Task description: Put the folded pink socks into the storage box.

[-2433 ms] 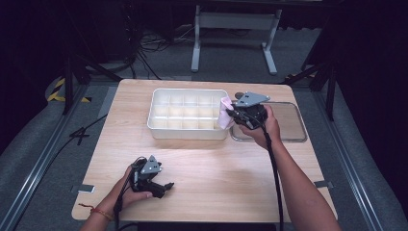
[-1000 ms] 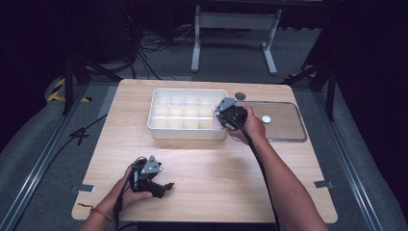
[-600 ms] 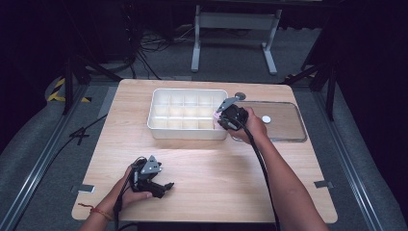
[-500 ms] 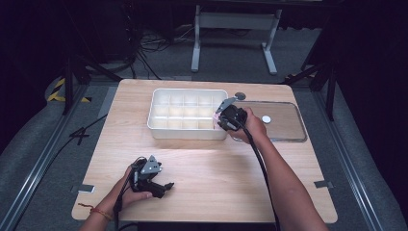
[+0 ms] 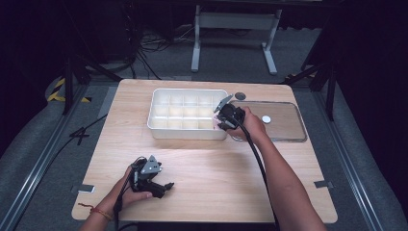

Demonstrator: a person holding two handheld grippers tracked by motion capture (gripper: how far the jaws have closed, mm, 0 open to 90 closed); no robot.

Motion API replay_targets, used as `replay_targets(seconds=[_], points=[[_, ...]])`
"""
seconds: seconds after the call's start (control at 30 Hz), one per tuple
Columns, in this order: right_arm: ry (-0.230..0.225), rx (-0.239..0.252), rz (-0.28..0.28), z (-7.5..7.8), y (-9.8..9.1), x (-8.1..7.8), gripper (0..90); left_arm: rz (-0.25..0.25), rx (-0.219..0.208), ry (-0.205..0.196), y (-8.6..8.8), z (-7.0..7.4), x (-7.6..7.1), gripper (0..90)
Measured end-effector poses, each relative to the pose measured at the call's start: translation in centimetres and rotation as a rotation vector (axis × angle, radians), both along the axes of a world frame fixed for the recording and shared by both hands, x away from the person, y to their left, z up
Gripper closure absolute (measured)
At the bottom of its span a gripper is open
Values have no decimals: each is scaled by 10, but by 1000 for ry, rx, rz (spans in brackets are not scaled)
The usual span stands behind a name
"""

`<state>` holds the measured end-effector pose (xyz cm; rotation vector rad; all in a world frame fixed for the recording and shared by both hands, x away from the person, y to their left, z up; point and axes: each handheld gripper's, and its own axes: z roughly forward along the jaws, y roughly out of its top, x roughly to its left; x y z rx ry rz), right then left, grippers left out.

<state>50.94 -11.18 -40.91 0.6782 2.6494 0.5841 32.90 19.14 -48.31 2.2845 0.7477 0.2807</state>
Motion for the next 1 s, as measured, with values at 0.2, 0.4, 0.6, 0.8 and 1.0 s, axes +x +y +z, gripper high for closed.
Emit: replay_targets(seconds=[0.2,0.4,0.6,0.8,1.0], points=[[27,-44,12,-2,4,2,729,2,-3,1,0,0,0,123],[41,9,-7,1,-1,2,697,2,-3,1,0,0,0,123],[88,101,-34,10,-9,3,605,1,0,5,0,0,0,123],[69,158,-65,22,-19,4,585,1,-2,7,0,0,0,123],[96,196,-101,15,-18,7,586,3,-5,3,0,0,0,123]])
